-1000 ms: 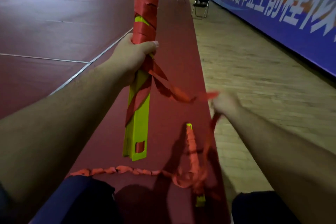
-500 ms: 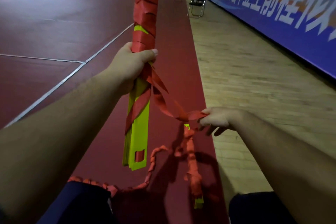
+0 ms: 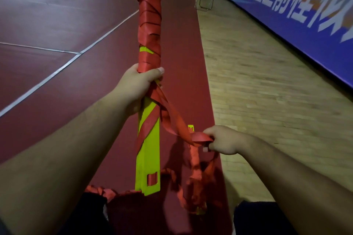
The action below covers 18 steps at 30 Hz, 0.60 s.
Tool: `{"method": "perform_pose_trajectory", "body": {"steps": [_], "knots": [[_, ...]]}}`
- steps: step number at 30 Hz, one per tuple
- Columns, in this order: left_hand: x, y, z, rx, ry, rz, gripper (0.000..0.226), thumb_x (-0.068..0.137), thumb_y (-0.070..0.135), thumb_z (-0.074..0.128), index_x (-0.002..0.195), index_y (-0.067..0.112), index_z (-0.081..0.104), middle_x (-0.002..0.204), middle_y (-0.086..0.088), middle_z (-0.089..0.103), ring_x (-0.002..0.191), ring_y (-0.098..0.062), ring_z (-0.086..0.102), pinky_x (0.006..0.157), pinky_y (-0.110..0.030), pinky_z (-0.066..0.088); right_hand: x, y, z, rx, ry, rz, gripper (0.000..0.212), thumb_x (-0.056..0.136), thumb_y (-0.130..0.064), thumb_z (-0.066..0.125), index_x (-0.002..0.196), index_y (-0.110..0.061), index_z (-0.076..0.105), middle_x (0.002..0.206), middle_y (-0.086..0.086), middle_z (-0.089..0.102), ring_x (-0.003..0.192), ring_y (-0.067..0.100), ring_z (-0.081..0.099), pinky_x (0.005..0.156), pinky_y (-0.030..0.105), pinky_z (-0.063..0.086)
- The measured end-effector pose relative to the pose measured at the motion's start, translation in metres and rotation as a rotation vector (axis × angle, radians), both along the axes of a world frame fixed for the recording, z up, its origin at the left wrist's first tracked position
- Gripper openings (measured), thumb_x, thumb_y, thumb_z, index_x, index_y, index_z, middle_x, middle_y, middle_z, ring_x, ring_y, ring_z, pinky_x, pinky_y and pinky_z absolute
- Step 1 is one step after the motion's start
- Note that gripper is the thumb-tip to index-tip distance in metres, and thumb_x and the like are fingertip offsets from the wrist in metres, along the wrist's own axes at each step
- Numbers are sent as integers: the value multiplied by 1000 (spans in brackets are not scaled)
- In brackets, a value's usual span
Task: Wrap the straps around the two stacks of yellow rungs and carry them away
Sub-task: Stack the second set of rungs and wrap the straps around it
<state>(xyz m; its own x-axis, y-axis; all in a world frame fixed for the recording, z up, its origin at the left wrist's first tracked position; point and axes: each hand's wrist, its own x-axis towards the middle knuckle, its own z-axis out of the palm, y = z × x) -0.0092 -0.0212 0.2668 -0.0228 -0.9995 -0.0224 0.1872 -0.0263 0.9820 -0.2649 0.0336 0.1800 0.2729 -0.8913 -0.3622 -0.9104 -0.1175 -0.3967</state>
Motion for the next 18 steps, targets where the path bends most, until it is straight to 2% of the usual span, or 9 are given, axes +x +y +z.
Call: {"method": "perform_pose_trajectory", "body": {"steps": [3,5,8,9,11,13,15,16,18], "knots": [[3,0,-17,63,35,1,17,90,14,70,102,10,59,79,-7,63,55,-16,61,55,-28,54,-13,-2,-25,-143,59,-97,23,81,-3,55,80,-26,52,82,-5,63,84,19,61,68,28,46],[5,-3,-31,109,59,28,17,91,15,70,104,10,59,80,-6,63,55,-15,62,53,-28,54,-26,-2,-41,-46,135,-132,27,82,-15,64,103,-25,50,101,0,67,97,24,65,79,35,52],[7,-5,-55,177,106,28,18,92,16,69,105,12,58,81,-6,64,56,-15,62,53,-27,53,-21,1,-51,314,102,-66,102,63,-45,88,146,-34,30,132,-13,47,125,16,52,101,29,47],[6,-4,-61,193,122,13,17,92,16,69,105,12,58,82,-6,63,56,-15,62,52,-28,53,-13,2,-51,313,-16,-78,112,61,-53,88,152,-34,25,138,-12,44,131,13,46,105,26,42],[2,-4,-74,211,120,-21,15,93,17,67,104,12,58,81,-6,63,56,-15,62,50,-27,51,11,-4,-54,202,-408,-169,91,76,-55,78,151,-25,35,147,-3,48,133,9,47,104,17,40],[-2,-5,-84,217,98,-46,13,95,20,65,103,12,58,81,-7,63,56,-15,63,50,-26,51,41,-8,-53,120,-639,-247,65,87,-61,62,139,-22,50,138,0,58,130,9,53,102,15,42],[-3,-7,-89,209,61,-73,13,96,22,63,102,12,58,81,-7,63,57,-15,62,53,-27,52,63,-12,-58,150,-718,-284,75,73,-84,52,125,-30,58,123,-9,67,121,5,59,100,17,45],[-3,-9,-89,202,45,-82,13,97,23,63,100,12,58,79,-6,63,58,-16,62,54,-27,52,71,-12,-58,170,-743,-281,76,73,-87,47,121,-30,61,114,-12,70,114,2,63,94,17,48],[-2,-13,-90,198,26,-99,14,96,25,63,101,12,58,77,-5,65,59,-17,62,57,-28,51,82,-10,-66,170,-768,-260,57,85,-68,44,114,-24,64,97,-14,73,97,-2,64,83,17,49]]}}
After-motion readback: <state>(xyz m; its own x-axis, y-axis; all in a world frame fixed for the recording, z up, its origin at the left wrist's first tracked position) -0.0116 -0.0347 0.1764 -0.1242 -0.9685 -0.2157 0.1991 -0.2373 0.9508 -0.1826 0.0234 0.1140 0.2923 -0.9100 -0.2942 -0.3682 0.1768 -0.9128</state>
